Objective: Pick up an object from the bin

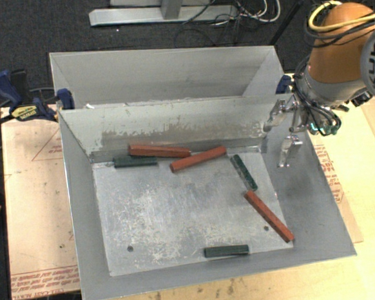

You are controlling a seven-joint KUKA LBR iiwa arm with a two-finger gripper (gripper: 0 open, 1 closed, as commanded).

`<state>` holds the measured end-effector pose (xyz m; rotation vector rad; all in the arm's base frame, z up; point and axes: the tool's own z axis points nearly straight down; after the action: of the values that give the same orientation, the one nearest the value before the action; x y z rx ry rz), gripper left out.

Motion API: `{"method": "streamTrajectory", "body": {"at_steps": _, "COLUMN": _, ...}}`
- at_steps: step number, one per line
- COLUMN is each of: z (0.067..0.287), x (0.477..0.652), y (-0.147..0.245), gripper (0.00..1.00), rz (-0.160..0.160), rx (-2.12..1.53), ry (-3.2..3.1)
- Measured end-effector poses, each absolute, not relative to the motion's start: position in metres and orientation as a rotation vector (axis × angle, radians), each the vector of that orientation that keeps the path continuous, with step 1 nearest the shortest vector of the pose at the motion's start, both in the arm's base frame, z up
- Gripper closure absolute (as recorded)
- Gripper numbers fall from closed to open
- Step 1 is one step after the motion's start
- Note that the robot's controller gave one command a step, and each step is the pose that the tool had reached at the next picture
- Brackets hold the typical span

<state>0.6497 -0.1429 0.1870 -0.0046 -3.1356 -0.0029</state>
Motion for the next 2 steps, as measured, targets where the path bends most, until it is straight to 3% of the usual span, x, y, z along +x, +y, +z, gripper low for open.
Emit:
{"method": "streamTrajectory", "body": {"at_steps": 1, "z": 0.192, "x": 0.652, "y": -0.142, "gripper": 0.0, "rz": -0.001, "rx": -0.001, "ry": -3.144}}
{"method": "streamTrajectory", "body": {"at_steps": 2, "z": 0.134, "x": 0.64, "y": -0.143, "gripper": 0.0, "rz": 0.001, "rx": 0.091, "ry": -3.148}}
